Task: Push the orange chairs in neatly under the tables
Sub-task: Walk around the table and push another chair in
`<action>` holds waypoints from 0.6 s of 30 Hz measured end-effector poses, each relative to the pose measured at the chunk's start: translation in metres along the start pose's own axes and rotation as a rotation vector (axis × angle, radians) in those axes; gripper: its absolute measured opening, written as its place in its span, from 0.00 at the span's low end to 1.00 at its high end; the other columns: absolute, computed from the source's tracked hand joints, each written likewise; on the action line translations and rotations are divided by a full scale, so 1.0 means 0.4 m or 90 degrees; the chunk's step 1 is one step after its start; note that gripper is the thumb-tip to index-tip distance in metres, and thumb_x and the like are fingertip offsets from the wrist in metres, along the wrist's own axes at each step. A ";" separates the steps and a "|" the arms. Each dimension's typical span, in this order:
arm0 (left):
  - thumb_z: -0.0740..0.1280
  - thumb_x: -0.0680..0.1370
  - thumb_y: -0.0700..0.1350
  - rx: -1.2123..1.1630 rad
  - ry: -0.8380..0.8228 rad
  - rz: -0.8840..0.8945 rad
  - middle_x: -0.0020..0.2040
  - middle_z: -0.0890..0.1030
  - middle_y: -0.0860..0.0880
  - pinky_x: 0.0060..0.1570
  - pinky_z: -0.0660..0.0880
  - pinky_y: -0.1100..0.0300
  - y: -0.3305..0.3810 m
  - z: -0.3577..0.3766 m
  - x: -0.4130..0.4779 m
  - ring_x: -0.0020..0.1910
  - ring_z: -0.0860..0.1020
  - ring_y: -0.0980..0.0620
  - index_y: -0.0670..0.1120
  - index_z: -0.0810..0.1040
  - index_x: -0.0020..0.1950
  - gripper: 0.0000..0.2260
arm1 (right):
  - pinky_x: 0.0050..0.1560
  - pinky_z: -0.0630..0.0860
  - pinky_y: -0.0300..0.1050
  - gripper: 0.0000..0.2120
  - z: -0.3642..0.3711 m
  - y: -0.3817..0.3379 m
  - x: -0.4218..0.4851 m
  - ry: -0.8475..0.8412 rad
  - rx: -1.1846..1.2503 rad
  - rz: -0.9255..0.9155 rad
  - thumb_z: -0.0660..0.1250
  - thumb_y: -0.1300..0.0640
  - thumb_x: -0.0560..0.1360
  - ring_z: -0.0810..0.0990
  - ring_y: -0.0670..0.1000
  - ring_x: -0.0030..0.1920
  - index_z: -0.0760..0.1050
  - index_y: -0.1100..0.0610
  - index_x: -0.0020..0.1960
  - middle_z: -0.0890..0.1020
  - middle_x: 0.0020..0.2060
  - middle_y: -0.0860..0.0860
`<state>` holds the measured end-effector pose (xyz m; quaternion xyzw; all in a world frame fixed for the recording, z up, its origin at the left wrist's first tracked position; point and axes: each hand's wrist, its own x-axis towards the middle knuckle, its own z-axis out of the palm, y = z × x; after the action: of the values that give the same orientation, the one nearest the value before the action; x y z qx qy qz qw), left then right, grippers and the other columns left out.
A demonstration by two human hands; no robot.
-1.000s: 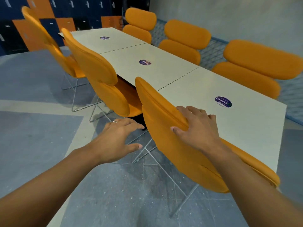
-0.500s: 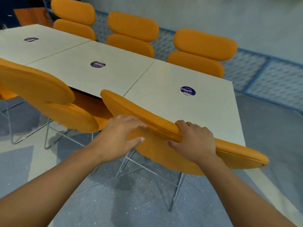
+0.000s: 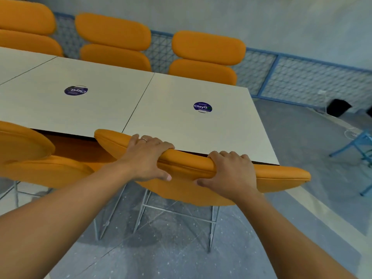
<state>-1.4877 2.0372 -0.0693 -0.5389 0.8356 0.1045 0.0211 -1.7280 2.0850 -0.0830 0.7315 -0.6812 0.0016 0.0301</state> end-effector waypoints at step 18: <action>0.64 0.50 0.81 0.095 0.077 -0.079 0.42 0.78 0.58 0.50 0.65 0.55 0.003 0.017 0.064 0.44 0.70 0.55 0.58 0.76 0.51 0.38 | 0.45 0.69 0.44 0.43 -0.027 0.182 -0.025 -0.049 -0.056 0.034 0.59 0.15 0.57 0.77 0.46 0.46 0.75 0.42 0.61 0.80 0.47 0.42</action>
<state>-1.5001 2.0160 -0.0795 -0.5918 0.8059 0.0078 0.0173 -1.8008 2.0902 -0.0697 0.7108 -0.7002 -0.0554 0.0361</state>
